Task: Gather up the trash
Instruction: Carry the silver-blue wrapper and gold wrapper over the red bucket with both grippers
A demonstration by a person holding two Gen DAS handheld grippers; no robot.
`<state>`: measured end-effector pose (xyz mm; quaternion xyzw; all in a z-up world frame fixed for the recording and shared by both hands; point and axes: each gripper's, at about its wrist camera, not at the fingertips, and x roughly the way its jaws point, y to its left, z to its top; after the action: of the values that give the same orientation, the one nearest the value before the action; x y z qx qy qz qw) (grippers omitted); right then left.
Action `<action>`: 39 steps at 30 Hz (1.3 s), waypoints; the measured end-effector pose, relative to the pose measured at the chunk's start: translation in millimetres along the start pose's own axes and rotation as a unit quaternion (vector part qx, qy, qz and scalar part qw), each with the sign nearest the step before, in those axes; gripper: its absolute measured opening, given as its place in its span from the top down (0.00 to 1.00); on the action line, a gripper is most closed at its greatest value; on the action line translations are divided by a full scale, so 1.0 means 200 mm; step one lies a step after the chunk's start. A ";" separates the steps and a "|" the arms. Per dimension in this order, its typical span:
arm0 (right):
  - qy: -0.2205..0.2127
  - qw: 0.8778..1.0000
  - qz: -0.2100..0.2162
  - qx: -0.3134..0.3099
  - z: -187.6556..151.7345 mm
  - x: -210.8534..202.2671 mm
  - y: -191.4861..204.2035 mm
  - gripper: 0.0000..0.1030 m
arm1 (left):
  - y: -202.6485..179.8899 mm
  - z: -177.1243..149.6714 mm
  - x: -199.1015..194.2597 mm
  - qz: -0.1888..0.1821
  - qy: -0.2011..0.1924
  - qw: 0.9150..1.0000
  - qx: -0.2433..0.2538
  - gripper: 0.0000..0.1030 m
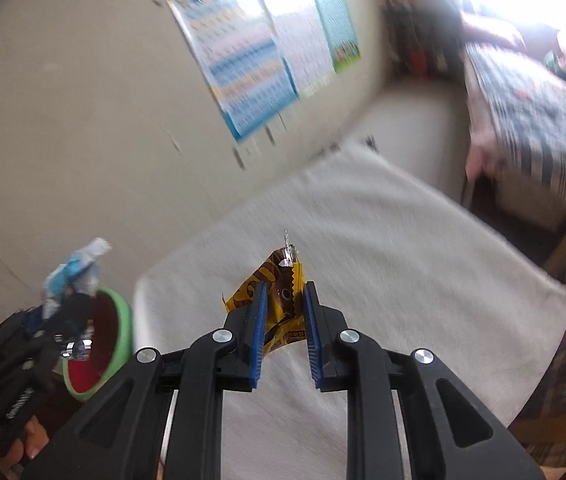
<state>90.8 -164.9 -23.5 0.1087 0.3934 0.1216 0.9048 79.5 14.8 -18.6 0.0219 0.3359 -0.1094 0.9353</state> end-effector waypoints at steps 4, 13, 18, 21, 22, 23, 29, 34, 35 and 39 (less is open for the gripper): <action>-0.021 0.999 0.019 -0.015 0.03 -0.08 0.14 0.82 | 0.05 0.01 -0.08 0.013 -0.024 1.000 0.003 0.71; -0.028 0.998 0.036 -0.052 0.04 -0.09 0.40 0.81 | 0.30 -0.03 -0.17 0.047 -0.039 0.998 -0.030 0.71; -0.012 0.997 0.042 -0.070 0.03 -0.01 0.50 0.81 | 0.45 -0.07 -0.19 0.066 -0.040 0.996 -0.055 0.71; -0.005 0.996 0.046 -0.081 0.03 0.03 0.56 0.81 | 0.53 -0.10 -0.20 0.077 -0.039 0.994 -0.066 0.71; -0.003 0.995 0.048 -0.084 0.02 0.04 0.58 0.81 | 0.56 -0.11 -0.21 0.083 -0.038 0.993 -0.071 0.71; -0.001 0.995 0.049 -0.086 0.02 0.05 0.59 0.81 | 0.58 -0.12 -0.21 0.086 -0.037 0.993 -0.074 0.71; 0.010 0.993 0.061 -0.101 0.00 0.11 0.69 0.81 | 0.71 -0.15 -0.23 0.107 -0.034 0.989 -0.094 0.71; 0.019 0.991 0.071 -0.116 -0.02 0.16 0.78 0.81 | 0.80 -0.18 -0.25 0.124 -0.031 0.986 -0.107 0.71; 0.021 0.990 0.073 -0.119 -0.03 0.16 0.79 0.81 | 0.82 -0.18 -0.25 0.127 -0.031 0.985 -0.110 0.71; 0.029 0.988 0.078 -0.132 -0.06 0.19 0.86 0.81 | 0.88 -0.20 -0.24 0.137 -0.026 0.983 -0.119 0.70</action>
<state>84.7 10.1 -8.0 0.0154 0.3903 0.2458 0.8871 56.1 199.4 -24.4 -0.0462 0.3156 0.0602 0.9459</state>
